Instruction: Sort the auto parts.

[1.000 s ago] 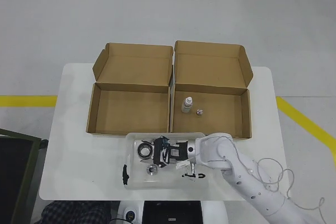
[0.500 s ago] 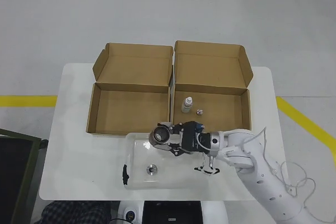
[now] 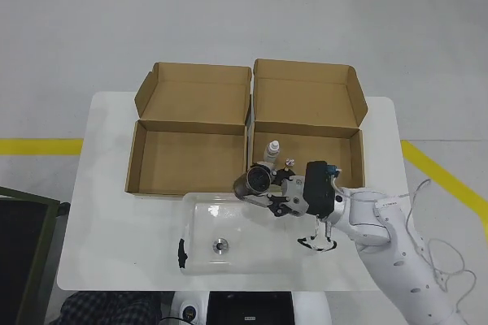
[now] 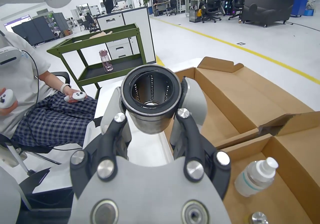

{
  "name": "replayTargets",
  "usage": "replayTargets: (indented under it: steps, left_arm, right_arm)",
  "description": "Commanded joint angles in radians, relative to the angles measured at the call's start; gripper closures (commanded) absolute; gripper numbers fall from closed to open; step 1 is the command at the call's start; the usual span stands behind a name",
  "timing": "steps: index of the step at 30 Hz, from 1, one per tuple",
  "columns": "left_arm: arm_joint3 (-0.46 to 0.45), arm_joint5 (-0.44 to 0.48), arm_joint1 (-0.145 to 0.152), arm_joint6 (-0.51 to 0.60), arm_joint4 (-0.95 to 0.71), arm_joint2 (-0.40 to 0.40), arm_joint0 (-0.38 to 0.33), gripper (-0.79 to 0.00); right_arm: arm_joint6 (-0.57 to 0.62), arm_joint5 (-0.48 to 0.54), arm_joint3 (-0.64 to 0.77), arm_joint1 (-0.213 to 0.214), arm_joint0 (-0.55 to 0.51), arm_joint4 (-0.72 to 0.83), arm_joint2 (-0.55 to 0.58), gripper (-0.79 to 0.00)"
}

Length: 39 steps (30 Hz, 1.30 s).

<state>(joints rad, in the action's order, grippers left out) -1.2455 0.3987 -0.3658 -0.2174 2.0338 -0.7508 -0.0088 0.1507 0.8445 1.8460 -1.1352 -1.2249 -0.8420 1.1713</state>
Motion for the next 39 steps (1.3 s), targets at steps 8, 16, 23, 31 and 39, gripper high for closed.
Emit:
replayTargets:
  steps: [8,16,23,31,39]
  left_arm:
    - [0.000,0.000,0.000,0.000,0.000,0.000,0.000,-0.785]
    - [0.000,0.000,0.000,0.000,0.000,0.000,0.000,-0.785]
    - [0.000,0.000,0.000,0.000,0.000,0.000,0.000,-0.785]
    - [0.000,0.000,0.000,0.000,0.000,0.000,0.000,-0.785]
    - [0.000,0.000,0.000,0.000,0.000,0.000,0.000,-0.785]
  right_arm:
    - [-0.052,-0.041,0.009,0.001,-0.022,0.025,0.028,0.000]
    - [-0.099,-0.039,-0.008,-0.004,-0.018,0.067,0.017,0.000]
    - [-0.110,-0.061,-0.024,-0.008,-0.016,0.075,0.005,0.000]
    - [-0.087,-0.116,-0.030,-0.017,0.001,0.028,-0.034,0.000]
    - [-0.030,-0.191,-0.042,-0.033,0.051,-0.055,-0.121,0.000]
